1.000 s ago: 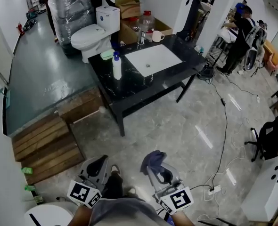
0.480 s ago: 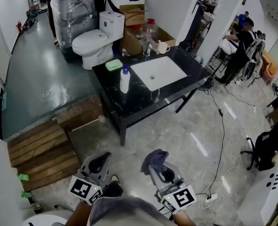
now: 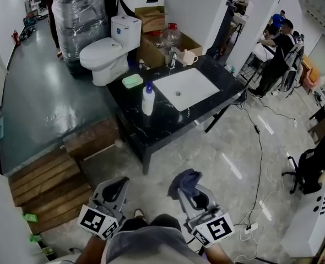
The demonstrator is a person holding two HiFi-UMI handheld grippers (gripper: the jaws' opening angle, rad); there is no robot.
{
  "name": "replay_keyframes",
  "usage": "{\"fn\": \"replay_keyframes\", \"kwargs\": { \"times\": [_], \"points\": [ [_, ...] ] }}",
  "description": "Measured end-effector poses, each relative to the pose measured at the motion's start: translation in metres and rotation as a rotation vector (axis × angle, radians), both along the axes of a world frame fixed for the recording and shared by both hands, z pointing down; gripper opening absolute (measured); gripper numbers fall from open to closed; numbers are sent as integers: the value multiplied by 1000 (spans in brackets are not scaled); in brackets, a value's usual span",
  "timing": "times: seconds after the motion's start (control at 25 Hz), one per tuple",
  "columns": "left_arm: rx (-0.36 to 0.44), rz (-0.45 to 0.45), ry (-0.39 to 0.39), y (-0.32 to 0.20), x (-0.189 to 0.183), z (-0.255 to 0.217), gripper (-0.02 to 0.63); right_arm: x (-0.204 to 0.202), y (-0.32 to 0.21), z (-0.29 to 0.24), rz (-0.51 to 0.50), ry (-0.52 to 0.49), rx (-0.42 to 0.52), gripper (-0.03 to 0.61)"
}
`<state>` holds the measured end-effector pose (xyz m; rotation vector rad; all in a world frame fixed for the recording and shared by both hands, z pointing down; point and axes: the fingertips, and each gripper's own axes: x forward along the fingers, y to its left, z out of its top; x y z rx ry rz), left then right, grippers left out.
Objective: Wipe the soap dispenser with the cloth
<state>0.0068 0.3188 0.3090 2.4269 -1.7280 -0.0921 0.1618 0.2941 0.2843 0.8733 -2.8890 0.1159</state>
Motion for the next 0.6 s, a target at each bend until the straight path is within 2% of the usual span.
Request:
{"fn": "replay_keyframes", "kwargs": {
  "times": [0.36,0.6],
  "points": [
    [-17,29,3,-21,-11,10,6,0,-23,3,48,3,-18,72],
    [-24,45,-12,-52,-15,11,6,-8,-53,7,41,-2,-32,72]
  ]
}}
